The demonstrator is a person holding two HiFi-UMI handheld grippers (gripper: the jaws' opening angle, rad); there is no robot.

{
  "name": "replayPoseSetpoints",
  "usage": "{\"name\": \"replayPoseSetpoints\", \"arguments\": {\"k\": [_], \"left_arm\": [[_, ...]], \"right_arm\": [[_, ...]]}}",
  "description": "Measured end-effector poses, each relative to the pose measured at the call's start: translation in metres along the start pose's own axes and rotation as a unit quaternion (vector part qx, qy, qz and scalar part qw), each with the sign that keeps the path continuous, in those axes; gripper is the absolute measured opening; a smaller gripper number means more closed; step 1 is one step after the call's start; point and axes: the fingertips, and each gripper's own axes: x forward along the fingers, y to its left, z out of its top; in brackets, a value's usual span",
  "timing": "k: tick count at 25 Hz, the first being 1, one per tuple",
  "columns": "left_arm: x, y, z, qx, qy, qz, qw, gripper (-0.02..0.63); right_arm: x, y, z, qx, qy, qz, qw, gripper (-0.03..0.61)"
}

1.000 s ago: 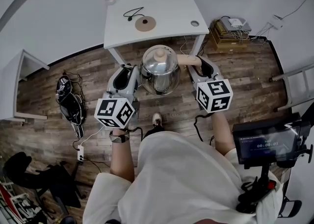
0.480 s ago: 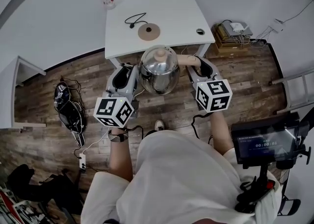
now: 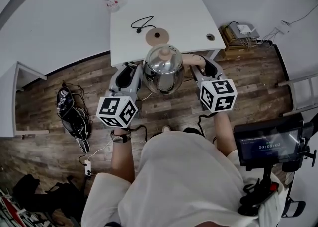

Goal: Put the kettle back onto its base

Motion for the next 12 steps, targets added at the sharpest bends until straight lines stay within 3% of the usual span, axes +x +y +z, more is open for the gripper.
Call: {"name": "replayPoseSetpoints", "arguments": {"k": [5,12], "left_arm": [[0.002,-0.001,0.000,0.024,0.009,0.007,0.9997,0.110],[0.007,0.005,-0.005,0.007,0.011,0.000,0.9999,0.109]], "right_arm": [[0.000,-0.001,-0.001,0.005,-0.003,-0.005,1.000,0.146],[0.009,-0.003,-0.004,0.009,-0.001,-0.005,1.000,0.147]]}}
